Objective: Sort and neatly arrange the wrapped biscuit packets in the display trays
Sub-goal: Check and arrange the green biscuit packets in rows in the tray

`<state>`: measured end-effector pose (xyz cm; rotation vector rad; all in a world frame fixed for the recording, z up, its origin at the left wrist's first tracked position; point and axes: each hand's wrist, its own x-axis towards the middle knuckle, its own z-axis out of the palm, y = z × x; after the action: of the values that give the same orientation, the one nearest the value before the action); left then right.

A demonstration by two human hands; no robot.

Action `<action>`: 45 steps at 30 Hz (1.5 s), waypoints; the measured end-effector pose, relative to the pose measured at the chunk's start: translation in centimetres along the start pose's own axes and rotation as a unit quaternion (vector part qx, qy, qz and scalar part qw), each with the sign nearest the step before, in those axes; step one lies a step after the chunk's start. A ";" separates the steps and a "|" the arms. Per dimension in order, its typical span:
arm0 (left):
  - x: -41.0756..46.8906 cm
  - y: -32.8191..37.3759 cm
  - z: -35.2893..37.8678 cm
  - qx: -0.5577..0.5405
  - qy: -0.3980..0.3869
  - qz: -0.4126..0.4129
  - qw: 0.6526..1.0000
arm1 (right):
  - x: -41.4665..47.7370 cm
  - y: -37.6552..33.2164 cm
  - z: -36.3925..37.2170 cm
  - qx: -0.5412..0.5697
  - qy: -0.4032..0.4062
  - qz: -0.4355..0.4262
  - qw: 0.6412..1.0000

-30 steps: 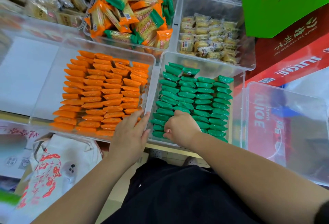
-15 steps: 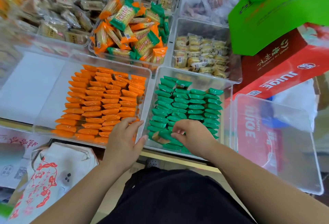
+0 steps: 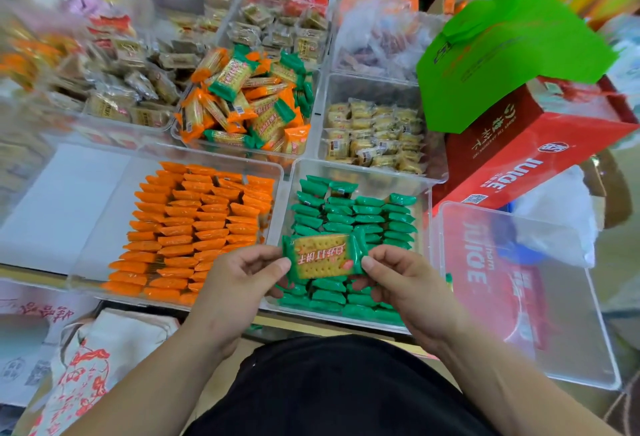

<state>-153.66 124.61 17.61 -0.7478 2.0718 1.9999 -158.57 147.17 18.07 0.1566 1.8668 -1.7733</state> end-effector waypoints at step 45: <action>0.9 3.0 -2.4 -0.138 -0.089 -0.080 0.983 | 0.2 -3.4 0.4 0.236 -0.074 0.145 0.958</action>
<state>-155.31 122.01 20.03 -0.7250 1.6035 2.1975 -160.16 146.33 20.96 0.4385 1.2195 -1.9256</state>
